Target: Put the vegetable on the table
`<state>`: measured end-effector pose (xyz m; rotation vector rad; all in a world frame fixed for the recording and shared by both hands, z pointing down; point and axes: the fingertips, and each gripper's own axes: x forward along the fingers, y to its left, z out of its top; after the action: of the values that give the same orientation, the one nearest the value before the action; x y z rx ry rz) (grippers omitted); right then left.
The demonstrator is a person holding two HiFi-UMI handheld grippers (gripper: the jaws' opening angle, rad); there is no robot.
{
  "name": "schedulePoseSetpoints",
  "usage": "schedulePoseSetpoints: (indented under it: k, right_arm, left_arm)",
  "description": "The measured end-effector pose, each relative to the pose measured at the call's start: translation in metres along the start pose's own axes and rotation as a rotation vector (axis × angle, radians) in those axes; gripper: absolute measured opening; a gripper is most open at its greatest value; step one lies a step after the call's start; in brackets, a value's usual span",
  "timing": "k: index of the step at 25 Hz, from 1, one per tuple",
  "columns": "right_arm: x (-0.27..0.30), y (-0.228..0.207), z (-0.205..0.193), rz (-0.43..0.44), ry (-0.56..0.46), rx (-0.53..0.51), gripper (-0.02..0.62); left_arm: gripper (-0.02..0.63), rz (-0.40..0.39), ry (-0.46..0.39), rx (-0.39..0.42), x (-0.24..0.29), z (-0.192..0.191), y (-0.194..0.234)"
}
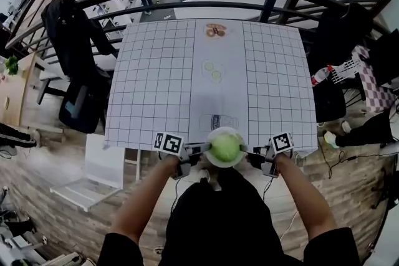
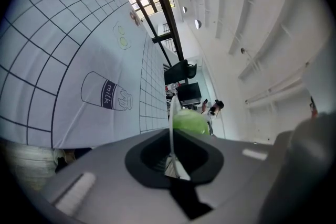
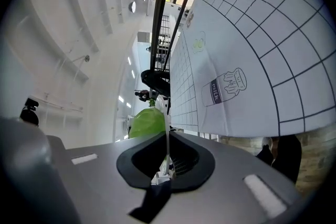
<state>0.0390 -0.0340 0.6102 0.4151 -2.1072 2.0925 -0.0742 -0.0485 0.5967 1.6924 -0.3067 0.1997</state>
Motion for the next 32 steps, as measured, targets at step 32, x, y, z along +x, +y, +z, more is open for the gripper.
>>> schedulePoseSetpoints:
  k: [32]
  right_arm:
    - [-0.01,-0.103,0.149,-0.002,0.04,0.041,0.012]
  left_arm:
    - [0.017,0.013,-0.011,-0.066,0.1,0.126,0.092]
